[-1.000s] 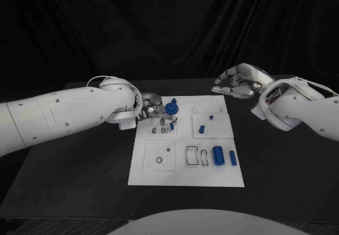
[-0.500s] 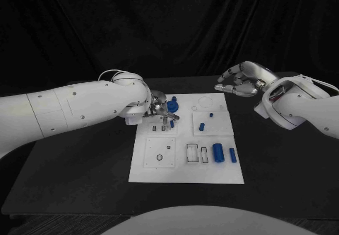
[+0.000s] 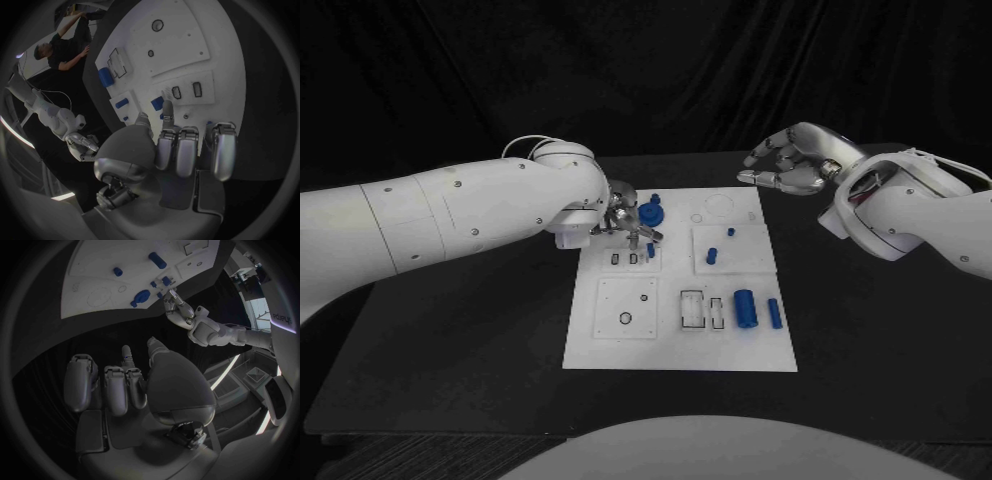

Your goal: Assemble the parts on the task board

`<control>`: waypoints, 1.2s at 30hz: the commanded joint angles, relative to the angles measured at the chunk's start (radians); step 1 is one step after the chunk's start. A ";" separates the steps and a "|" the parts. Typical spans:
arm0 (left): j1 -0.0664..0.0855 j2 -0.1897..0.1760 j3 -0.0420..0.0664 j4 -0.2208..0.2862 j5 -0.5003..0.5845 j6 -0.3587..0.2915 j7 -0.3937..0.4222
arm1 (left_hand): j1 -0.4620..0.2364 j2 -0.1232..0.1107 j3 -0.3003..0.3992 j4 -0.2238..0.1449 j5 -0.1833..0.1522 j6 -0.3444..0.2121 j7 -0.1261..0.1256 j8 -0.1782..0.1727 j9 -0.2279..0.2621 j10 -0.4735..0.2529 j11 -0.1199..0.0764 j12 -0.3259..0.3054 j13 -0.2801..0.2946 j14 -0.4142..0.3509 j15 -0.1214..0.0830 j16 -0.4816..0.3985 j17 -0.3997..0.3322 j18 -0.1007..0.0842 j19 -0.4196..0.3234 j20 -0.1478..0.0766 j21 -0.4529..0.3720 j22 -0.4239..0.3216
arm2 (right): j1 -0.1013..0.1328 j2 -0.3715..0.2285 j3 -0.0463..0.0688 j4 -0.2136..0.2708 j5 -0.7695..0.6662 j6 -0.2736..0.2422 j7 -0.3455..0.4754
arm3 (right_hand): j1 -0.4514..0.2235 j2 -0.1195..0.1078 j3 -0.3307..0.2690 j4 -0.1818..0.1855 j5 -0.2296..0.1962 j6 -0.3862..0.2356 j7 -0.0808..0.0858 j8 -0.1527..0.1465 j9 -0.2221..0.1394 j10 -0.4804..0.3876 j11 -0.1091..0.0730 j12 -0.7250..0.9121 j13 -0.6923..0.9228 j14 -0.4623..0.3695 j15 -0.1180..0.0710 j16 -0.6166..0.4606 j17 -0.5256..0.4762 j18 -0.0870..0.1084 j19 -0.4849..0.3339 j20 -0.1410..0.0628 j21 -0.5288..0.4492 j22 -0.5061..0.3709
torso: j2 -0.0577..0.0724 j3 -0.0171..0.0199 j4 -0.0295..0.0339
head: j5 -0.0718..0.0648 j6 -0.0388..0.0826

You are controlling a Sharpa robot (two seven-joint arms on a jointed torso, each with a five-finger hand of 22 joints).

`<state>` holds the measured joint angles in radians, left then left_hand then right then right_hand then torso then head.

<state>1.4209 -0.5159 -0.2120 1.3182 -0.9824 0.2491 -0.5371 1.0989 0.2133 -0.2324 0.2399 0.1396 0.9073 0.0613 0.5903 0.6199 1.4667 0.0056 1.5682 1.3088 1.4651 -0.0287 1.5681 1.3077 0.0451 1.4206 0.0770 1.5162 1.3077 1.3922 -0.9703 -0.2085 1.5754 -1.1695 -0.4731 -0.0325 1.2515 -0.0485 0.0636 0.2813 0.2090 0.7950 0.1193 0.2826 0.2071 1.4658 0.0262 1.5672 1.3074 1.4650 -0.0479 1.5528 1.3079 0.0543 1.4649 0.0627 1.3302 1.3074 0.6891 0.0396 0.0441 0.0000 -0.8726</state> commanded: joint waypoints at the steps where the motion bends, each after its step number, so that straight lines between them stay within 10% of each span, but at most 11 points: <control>1: 0.001 0.008 0.001 -0.008 0.000 0.024 0.005 | -0.005 0.009 0.009 -0.003 -0.002 -0.008 0.001 -0.007 0.003 0.104 -0.004 0.003 0.262 0.106 -0.008 0.003 0.263 -0.006 -0.005 0.000 -0.003 0.134 | -0.003 0.001 0.001 -0.002 -0.001 0.013 -0.016 | 0.007 0.008 0.001 -0.006 0.009 0.008 -0.001 0.004 -0.002 0.105 0.004 0.004 0.263 0.099 0.009 -0.009 0.234 0.003 0.008 0.005 -0.007 0.187 | 0.000 -0.0005 0.0006 | -0.001 0.000; 18: -0.003 0.042 0.001 -0.055 0.000 0.045 0.042 | 0.009 0.012 0.045 -0.031 0.021 -0.008 0.003 -0.051 0.023 0.104 -0.002 0.003 0.262 0.106 -0.006 0.003 0.263 -0.004 -0.013 0.001 -0.010 0.128 | -0.008 0.008 0.001 -0.009 -0.001 0.019 -0.015 | 0.008 0.008 0.001 -0.006 0.010 0.008 -0.001 0.004 -0.002 0.105 0.004 0.004 0.263 0.099 0.009 -0.010 0.232 0.003 0.007 0.005 -0.009 0.187 | -0.004 -0.0084 -0.0020 | -0.008 0.000; 36: -0.014 0.058 0.001 -0.072 0.000 0.067 0.035 | 0.009 0.013 0.053 -0.037 0.018 -0.001 0.002 -0.058 0.028 0.104 -0.003 0.003 0.262 0.106 -0.007 0.003 0.263 -0.003 -0.015 0.000 -0.012 0.125 | -0.012 0.013 0.001 -0.014 -0.001 0.022 -0.010 | 0.010 0.009 0.001 -0.007 0.012 0.009 -0.001 0.005 -0.002 0.105 0.006 0.004 0.263 0.098 0.009 -0.013 0.228 0.005 0.004 0.005 -0.016 0.185 | -0.005 -0.0075 0.0003 | -0.013 0.000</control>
<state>1.4088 -0.4610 -0.2123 1.2466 -0.9831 0.2991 -0.5133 1.1024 0.2245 -0.1856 0.2040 0.1549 0.9022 0.0664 0.5354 0.6473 1.4667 0.0057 1.5681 1.3087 1.4651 -0.0285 1.5681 1.3074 0.0453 1.4131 0.0775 1.5083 1.3073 1.3832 -0.9570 -0.2085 1.5623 -1.1693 -0.4570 -0.0324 1.2554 -0.0446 0.0637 0.2813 0.2159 0.7950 0.1193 0.2826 0.2064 1.4659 0.0262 1.5673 1.3073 1.4650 -0.0479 1.5418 1.3076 0.0543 1.4649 0.0627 1.3204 1.3079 0.6834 0.0325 0.0442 -0.0128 -0.8728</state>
